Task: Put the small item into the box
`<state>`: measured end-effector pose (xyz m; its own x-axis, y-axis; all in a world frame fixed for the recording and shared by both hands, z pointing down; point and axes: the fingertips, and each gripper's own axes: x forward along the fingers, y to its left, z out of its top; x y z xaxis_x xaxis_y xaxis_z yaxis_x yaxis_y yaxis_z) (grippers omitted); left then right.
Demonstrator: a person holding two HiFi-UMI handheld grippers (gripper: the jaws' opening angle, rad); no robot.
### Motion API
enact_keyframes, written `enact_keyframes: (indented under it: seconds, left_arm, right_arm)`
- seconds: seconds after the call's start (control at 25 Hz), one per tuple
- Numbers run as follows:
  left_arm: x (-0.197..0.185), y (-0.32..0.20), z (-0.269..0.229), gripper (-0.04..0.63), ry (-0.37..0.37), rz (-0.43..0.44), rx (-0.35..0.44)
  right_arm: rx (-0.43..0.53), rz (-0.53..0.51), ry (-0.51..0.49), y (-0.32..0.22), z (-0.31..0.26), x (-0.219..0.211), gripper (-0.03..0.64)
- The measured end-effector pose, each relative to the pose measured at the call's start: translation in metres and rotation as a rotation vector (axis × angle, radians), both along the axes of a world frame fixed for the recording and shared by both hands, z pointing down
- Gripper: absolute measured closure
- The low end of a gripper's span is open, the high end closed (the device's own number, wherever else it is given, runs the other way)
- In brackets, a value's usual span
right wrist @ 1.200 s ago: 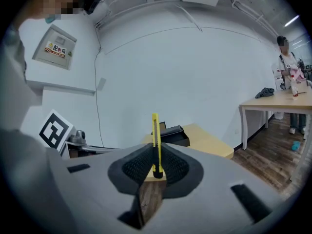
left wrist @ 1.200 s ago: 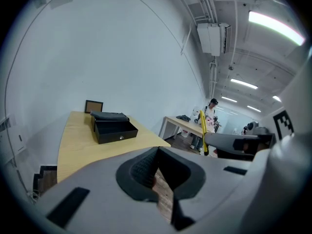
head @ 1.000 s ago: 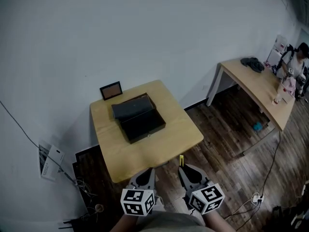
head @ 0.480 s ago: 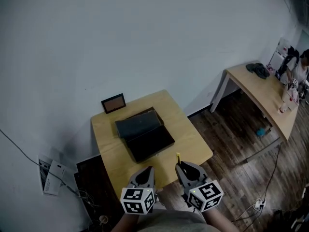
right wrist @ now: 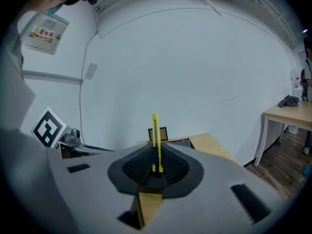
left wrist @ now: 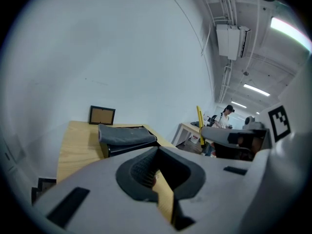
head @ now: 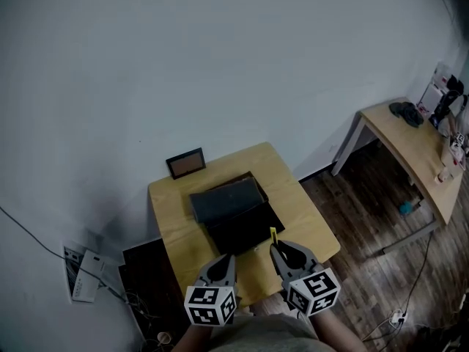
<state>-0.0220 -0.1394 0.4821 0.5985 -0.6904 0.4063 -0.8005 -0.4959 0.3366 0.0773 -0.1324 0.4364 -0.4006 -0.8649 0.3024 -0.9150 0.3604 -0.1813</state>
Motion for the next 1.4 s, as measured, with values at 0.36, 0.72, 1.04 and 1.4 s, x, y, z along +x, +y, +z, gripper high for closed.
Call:
enact_keyframes:
  seconds: [0.36,0.72,1.04,1.4]
  left_arm:
    - [-0.019,-0.016,0.017,0.594,0.003,-0.047,-0.045]
    - [-0.028,-0.035,0.038,0.594,0.001,-0.13,-0.097]
    - [-0.031,-0.053,0.056,0.594,-0.007,-0.195,-0.136]
    - [-0.032,-0.061,0.067,0.594,-0.006,-0.224,-0.159]
  right_arm:
    - [-0.058,-0.054,0.074,-0.042,0.029,-0.011,0.578]
    - [-0.159,-0.183,0.152,-0.086,0.077,-0.021,0.578]
    - [-0.284,-0.29,0.221,-0.107,0.128,-0.026,0.578]
    - [-0.437,-0.432,0.372,-0.112,0.179,-0.036,0.578]
